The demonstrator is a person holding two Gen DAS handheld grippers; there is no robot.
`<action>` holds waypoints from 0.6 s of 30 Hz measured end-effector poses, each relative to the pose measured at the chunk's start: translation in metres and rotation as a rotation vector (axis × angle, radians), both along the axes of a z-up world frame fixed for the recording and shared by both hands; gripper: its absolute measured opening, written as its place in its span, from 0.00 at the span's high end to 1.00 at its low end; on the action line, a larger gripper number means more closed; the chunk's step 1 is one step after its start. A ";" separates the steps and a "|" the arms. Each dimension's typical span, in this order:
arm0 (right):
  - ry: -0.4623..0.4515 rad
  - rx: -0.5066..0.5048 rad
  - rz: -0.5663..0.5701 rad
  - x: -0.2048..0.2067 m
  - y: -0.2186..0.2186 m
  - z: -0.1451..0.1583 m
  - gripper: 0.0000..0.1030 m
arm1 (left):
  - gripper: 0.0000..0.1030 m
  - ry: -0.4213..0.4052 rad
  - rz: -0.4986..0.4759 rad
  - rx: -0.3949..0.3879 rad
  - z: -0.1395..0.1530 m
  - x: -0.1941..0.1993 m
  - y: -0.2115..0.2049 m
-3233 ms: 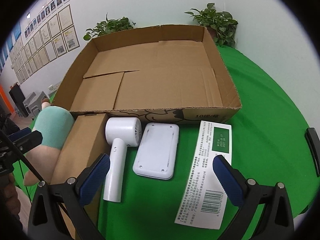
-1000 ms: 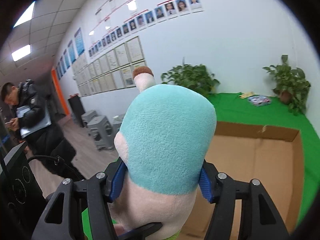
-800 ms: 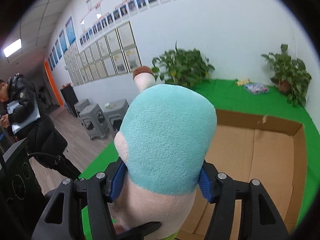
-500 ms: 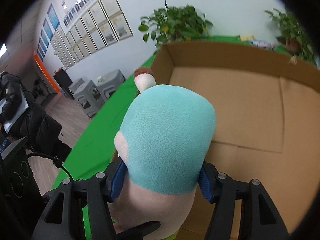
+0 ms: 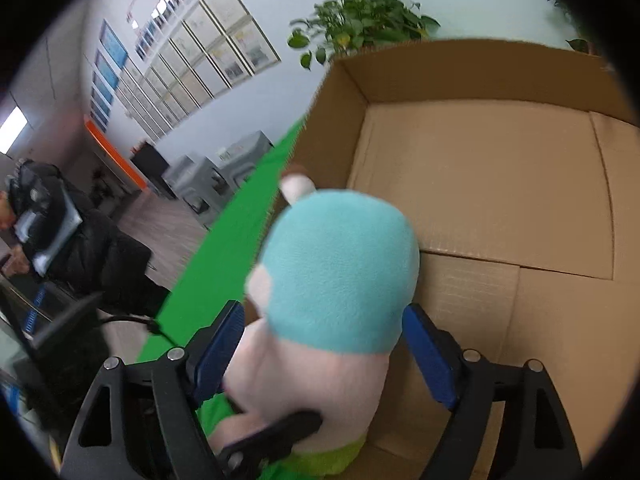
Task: Organize objects
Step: 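Carry the plush pig into the open cardboard box and release it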
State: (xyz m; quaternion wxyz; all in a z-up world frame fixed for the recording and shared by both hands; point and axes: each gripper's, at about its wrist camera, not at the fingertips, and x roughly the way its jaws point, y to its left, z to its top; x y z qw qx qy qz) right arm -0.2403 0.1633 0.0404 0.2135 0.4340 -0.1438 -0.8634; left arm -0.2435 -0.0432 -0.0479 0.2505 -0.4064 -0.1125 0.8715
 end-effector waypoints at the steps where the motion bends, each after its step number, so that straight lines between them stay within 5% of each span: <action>1: 0.002 -0.024 -0.008 0.005 0.008 0.003 0.21 | 0.38 -0.003 -0.008 0.003 0.003 -0.002 -0.002; 3: -0.030 -0.049 -0.017 0.007 0.017 -0.005 0.21 | 0.38 0.004 -0.020 -0.015 0.006 -0.006 -0.007; 5: -0.070 -0.025 -0.004 0.002 0.009 -0.018 0.39 | 0.37 0.010 -0.028 -0.054 0.009 -0.013 -0.003; 10: -0.045 -0.038 -0.008 0.004 0.004 -0.027 0.46 | 0.36 0.021 -0.022 -0.063 0.027 0.021 -0.008; 14: -0.011 0.038 -0.017 0.006 -0.011 -0.031 0.47 | 0.36 0.066 -0.009 -0.128 0.040 0.040 -0.017; 18: 0.003 0.070 -0.031 0.006 -0.010 -0.026 0.41 | 0.36 0.118 0.048 -0.186 0.055 0.100 -0.032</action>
